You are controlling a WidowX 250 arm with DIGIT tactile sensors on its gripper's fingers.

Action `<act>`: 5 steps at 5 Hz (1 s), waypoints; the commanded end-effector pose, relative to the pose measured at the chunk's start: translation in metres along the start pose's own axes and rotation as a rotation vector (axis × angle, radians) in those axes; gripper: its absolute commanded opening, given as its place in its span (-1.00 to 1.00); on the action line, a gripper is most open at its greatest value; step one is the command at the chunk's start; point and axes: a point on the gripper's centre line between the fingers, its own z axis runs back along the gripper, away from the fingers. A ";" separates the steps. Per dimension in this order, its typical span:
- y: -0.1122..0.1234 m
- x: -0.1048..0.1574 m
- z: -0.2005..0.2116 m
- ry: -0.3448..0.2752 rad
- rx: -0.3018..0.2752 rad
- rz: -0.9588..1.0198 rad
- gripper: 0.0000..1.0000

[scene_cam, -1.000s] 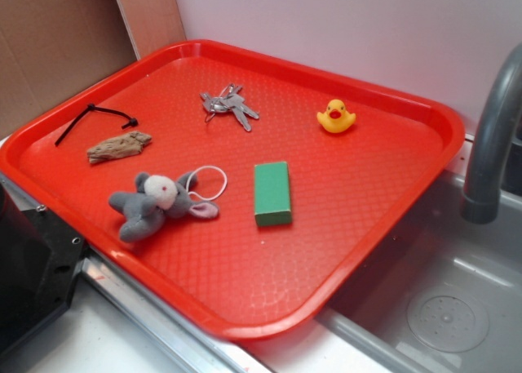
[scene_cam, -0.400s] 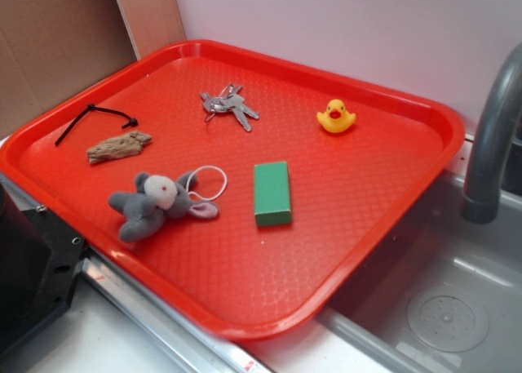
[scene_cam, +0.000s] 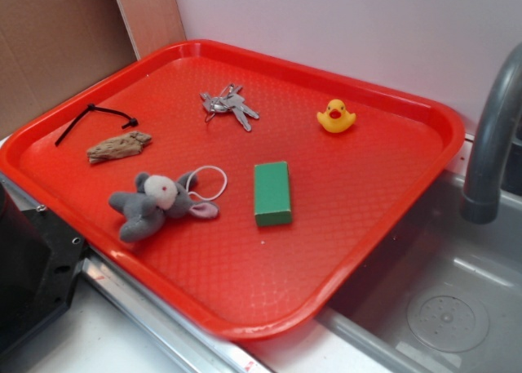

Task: Grab the yellow duck.

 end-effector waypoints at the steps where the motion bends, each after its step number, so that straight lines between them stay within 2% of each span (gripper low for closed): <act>1: -0.055 0.039 0.002 -0.026 -0.033 -0.060 1.00; 2: -0.071 0.024 -0.004 -0.026 -0.032 -0.080 1.00; 3: -0.071 0.015 -0.011 -0.023 -0.031 -0.069 1.00; 4: -0.063 0.005 -0.010 -0.049 -0.045 -0.057 1.00; 5: -0.064 0.000 -0.016 -0.038 -0.062 -0.058 1.00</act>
